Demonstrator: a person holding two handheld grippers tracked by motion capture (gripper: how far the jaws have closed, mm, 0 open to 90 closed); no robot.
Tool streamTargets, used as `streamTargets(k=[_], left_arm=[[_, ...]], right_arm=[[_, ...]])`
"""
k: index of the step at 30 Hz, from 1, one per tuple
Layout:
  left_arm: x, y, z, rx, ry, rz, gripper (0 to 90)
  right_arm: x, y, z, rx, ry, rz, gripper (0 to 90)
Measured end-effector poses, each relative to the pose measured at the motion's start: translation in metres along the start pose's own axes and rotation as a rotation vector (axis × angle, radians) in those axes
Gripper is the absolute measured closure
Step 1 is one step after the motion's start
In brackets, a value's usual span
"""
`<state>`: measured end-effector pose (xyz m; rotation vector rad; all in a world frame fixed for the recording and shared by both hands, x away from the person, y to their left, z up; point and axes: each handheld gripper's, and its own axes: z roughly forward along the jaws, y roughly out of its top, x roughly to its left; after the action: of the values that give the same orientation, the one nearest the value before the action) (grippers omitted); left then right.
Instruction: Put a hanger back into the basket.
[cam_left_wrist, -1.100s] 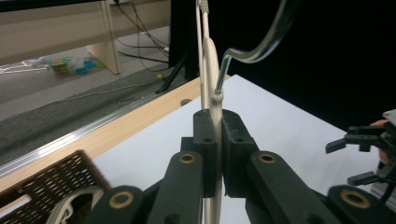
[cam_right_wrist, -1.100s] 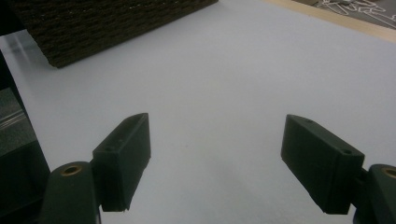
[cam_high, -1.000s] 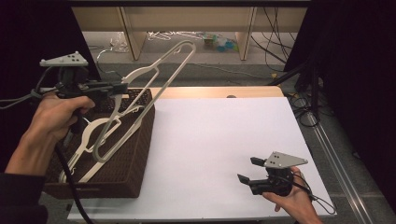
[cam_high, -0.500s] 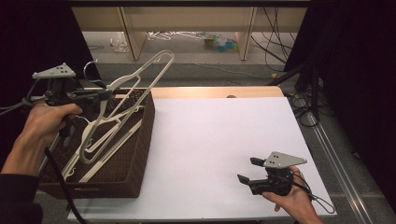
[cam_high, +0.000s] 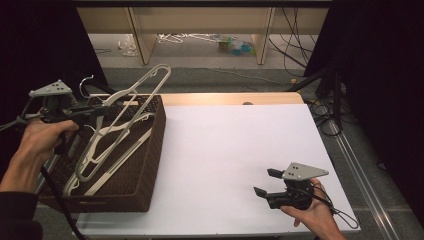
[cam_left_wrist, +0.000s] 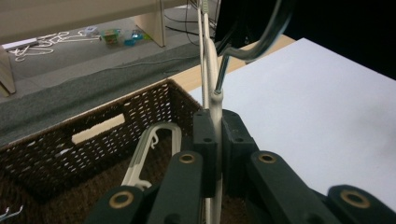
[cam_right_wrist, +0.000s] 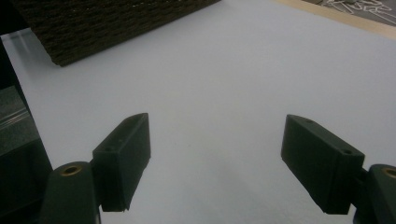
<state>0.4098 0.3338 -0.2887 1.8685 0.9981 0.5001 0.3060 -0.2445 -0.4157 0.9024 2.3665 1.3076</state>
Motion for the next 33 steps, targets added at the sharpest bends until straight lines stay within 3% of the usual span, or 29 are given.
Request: streamTargets(k=[8,18,22,27,33], left_arm=[[0.007,-0.016,0.000,0.030,0.012,0.015,85.7],[0.014,-0.033,-0.002,0.059,0.024,-0.019,85.7],[0.018,-0.041,-0.001,0.100,0.034,-0.018,85.7],[0.023,-0.051,0.003,0.125,0.035,-0.046,85.7],[0.024,-0.060,0.007,0.169,0.024,-0.040,85.6]], right_arm=[[0.001,0.000,0.000,-0.009,0.005,-0.003,24.9],[-0.001,-0.002,0.002,0.011,0.010,-0.001,25.0],[0.000,-0.002,0.002,0.015,0.014,0.004,25.0],[-0.002,-0.002,0.002,0.009,0.004,-0.002,25.1],[-0.002,-0.003,0.003,0.017,0.007,-0.004,25.2]])
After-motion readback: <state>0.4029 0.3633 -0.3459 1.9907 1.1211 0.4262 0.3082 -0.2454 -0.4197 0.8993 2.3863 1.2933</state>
